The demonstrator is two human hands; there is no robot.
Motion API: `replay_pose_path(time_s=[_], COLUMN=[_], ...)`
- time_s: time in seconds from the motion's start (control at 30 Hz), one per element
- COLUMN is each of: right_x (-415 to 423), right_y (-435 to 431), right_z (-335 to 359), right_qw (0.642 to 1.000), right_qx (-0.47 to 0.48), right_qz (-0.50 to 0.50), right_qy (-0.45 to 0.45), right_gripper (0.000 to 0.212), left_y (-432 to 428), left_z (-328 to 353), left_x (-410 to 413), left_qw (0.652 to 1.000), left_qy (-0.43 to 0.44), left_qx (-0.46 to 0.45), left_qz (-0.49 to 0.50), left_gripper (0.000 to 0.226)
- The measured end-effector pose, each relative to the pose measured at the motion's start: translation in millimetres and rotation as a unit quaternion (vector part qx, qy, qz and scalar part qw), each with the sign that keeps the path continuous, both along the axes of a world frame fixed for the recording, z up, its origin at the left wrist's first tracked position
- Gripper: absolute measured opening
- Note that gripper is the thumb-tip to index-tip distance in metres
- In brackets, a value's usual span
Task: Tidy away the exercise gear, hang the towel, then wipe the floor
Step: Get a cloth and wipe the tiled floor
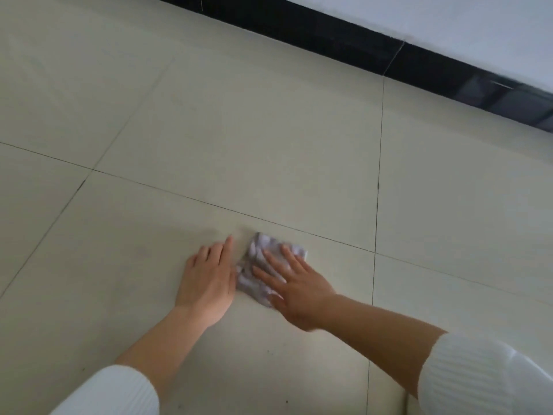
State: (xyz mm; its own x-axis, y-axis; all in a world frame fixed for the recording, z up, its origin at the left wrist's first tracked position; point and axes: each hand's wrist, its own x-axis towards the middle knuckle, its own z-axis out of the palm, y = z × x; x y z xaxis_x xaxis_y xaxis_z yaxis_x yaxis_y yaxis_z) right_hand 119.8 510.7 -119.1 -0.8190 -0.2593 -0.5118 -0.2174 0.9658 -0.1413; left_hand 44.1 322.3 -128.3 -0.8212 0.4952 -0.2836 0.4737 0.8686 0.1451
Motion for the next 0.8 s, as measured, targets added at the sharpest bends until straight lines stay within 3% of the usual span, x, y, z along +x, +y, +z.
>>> replay_pose_path(time_s=[0.03,0.1,0.23,0.3,0.4,0.47,0.53,0.63,0.73,0.8], right_x=[4.1,7.4,-3.3,-6.3,-26.9,-50.4,-66.3,-54.3,-36.3,-40.4], right_y=[4.5,27.8,124.6,181.0,245.6,251.4,231.7,171.6,153.2,187.4], right_z=[-5.2,-16.0,-18.8,-16.3,-16.1,-19.7,-26.8,-35.2,-30.6,-35.1], right_qw=[0.999,0.996,0.978,0.940,0.849,0.829,0.883,0.971,0.991,0.985], right_qx=[-0.009,-0.003,0.016,0.033,0.027,0.015,0.015,-0.009,-0.072,-0.102], right_qz=[0.051,0.052,-0.197,-0.331,-0.524,-0.557,-0.466,-0.206,0.005,0.064], right_qy=[0.016,0.071,0.066,0.072,0.061,0.045,0.060,0.121,0.115,0.124], right_gripper=[0.059,0.060,0.059,0.059,0.061,0.061,0.061,0.057,0.055,0.056], left_y=[3.7,12.6,31.6,39.5,56.6,71.6,86.7,109.6,143.0,165.9], left_z=[-1.2,-5.6,-15.4,-20.1,-21.5,-13.3,-2.0,3.9,-5.3,-12.1], left_x=[-3.5,-8.9,-16.1,-20.5,-28.0,-34.7,-41.9,-51.6,-54.4,-55.1], left_qw=[1.000,0.999,0.993,0.991,0.988,0.980,0.970,0.967,0.978,0.988], left_qy=[0.015,0.026,0.030,0.018,-0.013,-0.031,-0.045,-0.042,-0.029,-0.024], left_qx=[-0.002,0.000,0.019,0.013,0.008,-0.005,-0.025,-0.020,-0.013,-0.002], left_qz=[0.005,0.032,0.110,0.129,0.153,0.198,0.239,0.250,0.204,0.154], left_gripper=[0.056,0.055,0.055,0.055,0.063,0.066,0.063,0.060,0.063,0.063])
